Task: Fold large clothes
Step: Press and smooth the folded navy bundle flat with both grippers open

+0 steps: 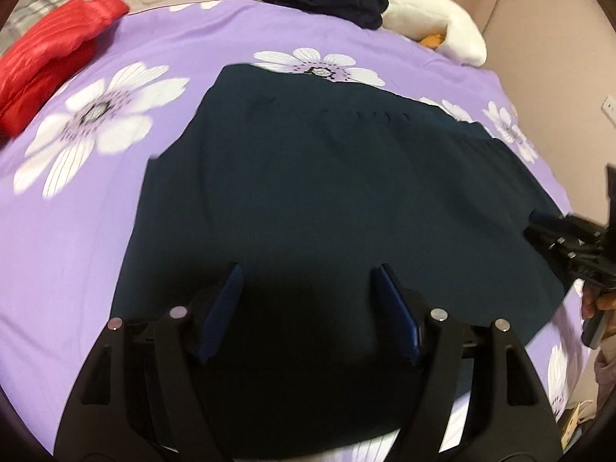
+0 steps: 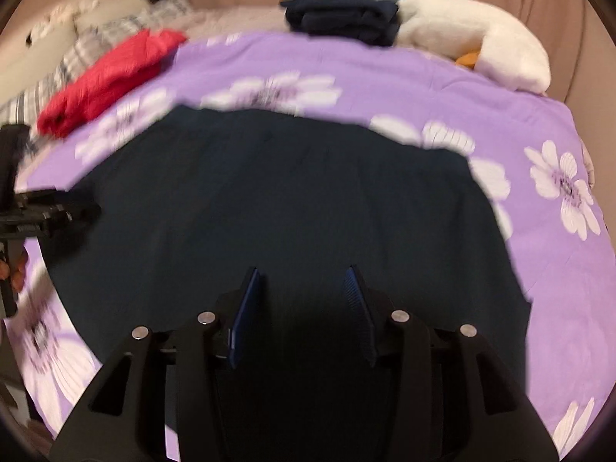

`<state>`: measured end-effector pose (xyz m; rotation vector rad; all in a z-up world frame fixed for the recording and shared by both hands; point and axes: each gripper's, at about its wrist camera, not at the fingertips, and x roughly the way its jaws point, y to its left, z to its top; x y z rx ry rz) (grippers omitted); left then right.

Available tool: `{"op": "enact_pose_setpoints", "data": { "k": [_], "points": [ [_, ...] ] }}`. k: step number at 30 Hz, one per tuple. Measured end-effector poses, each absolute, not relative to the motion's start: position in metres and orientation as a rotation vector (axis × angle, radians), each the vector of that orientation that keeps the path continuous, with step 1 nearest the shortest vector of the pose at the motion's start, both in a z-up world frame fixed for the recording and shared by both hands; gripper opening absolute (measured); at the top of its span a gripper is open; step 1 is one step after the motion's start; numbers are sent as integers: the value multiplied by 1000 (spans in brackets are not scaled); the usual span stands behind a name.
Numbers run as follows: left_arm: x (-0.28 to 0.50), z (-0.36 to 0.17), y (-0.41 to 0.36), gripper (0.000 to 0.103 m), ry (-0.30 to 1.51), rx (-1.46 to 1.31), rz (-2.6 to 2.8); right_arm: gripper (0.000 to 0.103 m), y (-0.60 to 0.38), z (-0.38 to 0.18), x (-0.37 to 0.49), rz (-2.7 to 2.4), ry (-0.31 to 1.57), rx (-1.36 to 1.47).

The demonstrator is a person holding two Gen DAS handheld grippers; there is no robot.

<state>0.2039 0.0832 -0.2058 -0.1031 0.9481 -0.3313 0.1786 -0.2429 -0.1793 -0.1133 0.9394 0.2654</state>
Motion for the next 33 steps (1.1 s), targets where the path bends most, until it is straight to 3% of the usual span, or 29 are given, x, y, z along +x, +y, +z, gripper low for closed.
{"op": "enact_pose_setpoints", "data": {
  "k": [21, 25, 29, 33],
  "points": [
    [153, -184, 125, 75, 926, -129, -203, 57, -365, -165, 111, -87, 872, 89],
    [153, -172, 95, 87, 881, -83, -219, 57, -346, -153, 105, -27, 813, 121],
    [157, -169, 57, 88, 869, -34, -256, 58, -302, -150, 115, 87, 789, 119],
    [165, -172, 20, 91, 870, 13, -265, 68, -262, -151, 130, 163, 789, 100]
  ]
}}
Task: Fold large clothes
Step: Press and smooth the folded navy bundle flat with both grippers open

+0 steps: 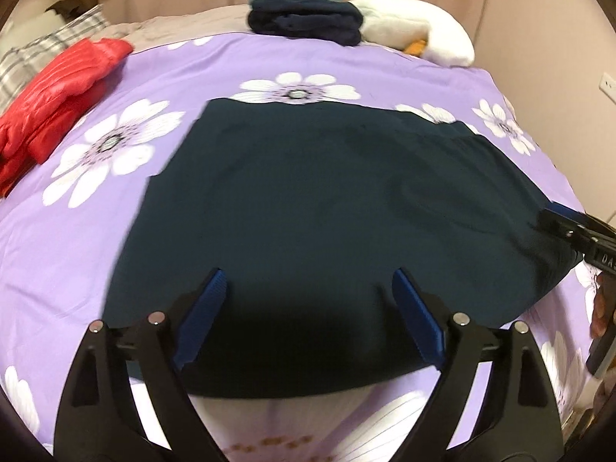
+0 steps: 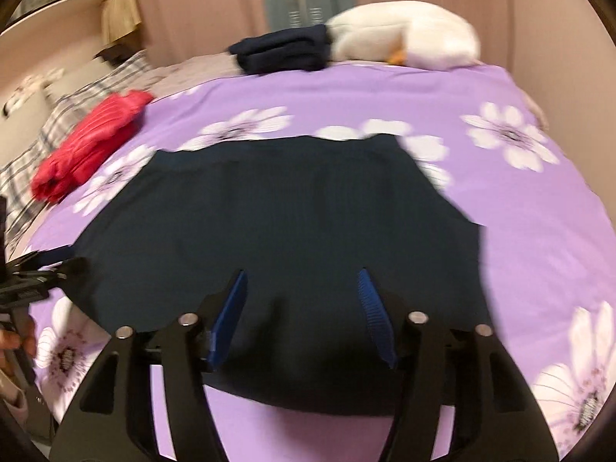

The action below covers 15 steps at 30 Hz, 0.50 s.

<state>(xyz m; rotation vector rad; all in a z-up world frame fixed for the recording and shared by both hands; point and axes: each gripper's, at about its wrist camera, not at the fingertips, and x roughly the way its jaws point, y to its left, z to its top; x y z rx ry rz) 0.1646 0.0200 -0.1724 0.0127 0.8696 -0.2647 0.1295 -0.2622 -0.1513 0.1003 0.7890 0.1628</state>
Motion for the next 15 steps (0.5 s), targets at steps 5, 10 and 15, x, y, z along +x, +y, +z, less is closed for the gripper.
{"op": "enact_pose_setpoints", "data": {
  "k": [5, 10, 15],
  "points": [
    [172, -184, -13, 97, 880, 79, -258, 69, -218, -157, 146, 222, 799, 45],
    [172, -202, -25, 98, 908, 139, -251, 69, -196, -186, 150, 224, 884, -44],
    [168, -208, -24, 99, 909, 165, -264, 70, -199, -198, 141, 239, 873, -51]
  ]
}}
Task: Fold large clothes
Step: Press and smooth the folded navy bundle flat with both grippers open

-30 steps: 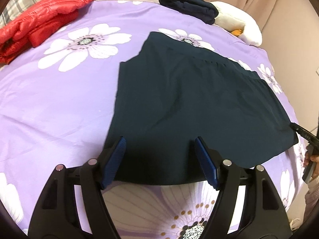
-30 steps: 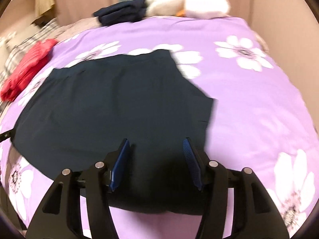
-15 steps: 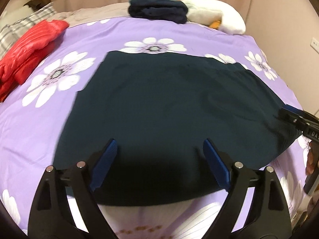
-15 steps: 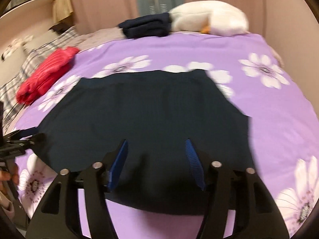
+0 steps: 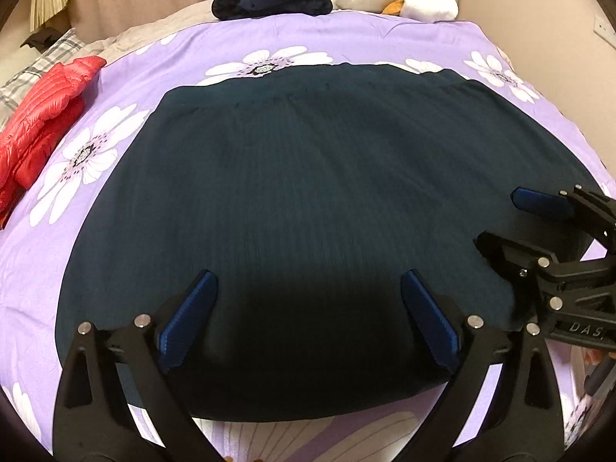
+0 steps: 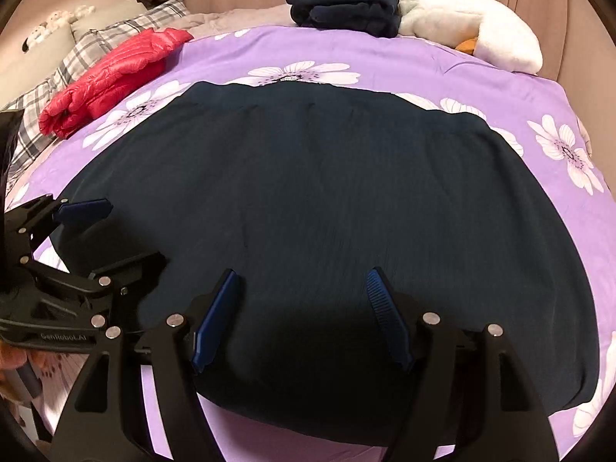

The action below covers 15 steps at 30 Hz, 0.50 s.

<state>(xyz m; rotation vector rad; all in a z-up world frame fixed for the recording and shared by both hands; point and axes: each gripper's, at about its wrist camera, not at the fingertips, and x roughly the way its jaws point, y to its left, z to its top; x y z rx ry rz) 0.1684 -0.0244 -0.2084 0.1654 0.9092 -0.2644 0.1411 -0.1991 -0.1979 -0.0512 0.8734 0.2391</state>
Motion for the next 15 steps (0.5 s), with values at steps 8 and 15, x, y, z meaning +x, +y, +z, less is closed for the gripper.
{"op": "enact_pose_setpoints", "data": {
  "k": [8, 15],
  "points": [
    [167, -207, -20, 99, 913, 154, -266, 70, -208, -191, 136, 213, 860, -44],
    [164, -206, -17, 99, 912, 152, -260, 70, -234, -188, 133, 134, 850, -34]
  ]
}}
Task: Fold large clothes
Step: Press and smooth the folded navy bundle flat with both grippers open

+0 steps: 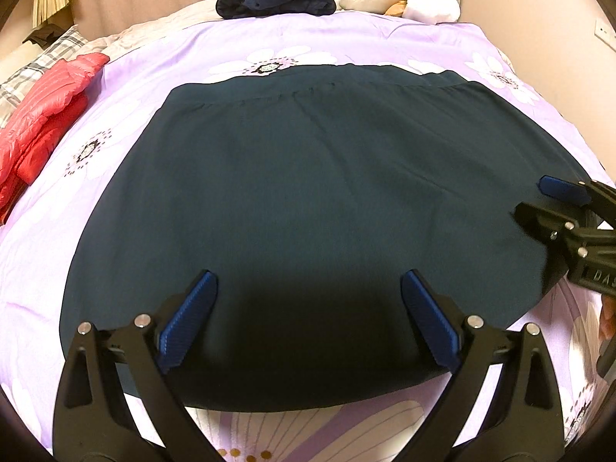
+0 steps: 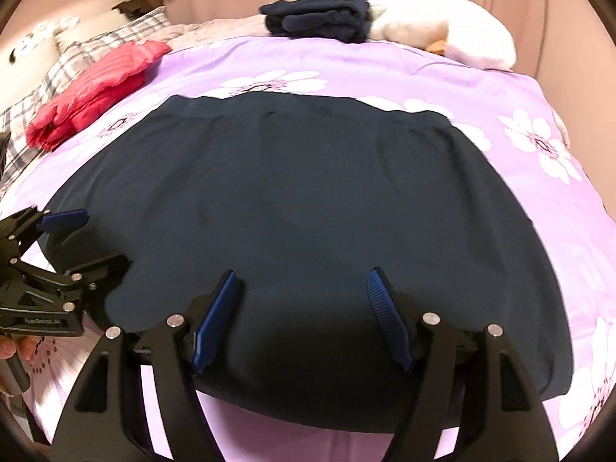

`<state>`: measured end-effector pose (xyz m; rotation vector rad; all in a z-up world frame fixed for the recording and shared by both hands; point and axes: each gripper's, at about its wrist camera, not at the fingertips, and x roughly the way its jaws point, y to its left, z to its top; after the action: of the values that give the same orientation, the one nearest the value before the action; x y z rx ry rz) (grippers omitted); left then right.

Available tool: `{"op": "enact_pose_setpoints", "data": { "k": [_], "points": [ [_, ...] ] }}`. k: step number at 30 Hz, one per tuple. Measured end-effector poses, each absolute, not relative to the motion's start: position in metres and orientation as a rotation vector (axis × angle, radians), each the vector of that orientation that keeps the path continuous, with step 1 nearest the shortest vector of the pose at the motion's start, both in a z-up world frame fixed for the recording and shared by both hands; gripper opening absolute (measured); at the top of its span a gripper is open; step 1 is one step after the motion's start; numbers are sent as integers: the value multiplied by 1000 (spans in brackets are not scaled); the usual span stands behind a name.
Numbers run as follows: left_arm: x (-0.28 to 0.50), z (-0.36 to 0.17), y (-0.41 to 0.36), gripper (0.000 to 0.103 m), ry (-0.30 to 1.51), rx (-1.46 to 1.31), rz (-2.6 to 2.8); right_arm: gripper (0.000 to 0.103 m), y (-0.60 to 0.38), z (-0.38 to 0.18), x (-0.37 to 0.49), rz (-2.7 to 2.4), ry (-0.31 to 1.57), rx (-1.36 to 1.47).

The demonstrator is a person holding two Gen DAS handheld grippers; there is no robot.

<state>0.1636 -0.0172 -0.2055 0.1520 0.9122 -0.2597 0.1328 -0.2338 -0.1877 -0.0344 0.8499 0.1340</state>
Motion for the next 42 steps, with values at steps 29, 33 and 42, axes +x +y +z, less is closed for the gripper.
{"op": "enact_pose_setpoints", "data": {
  "k": [29, 33, 42],
  "points": [
    [151, -205, 32, 101, 946, 73, -155, 70, -312, -187, 116, -6, 840, 125],
    [148, -205, 40, 101, 951, 60, -141, 70, -315, -186, 114, -11, 839, 142],
    [141, -204, 44, 101, 957, 62, -130, 72, -324, -184, 106, -29, 839, 165]
  ]
}}
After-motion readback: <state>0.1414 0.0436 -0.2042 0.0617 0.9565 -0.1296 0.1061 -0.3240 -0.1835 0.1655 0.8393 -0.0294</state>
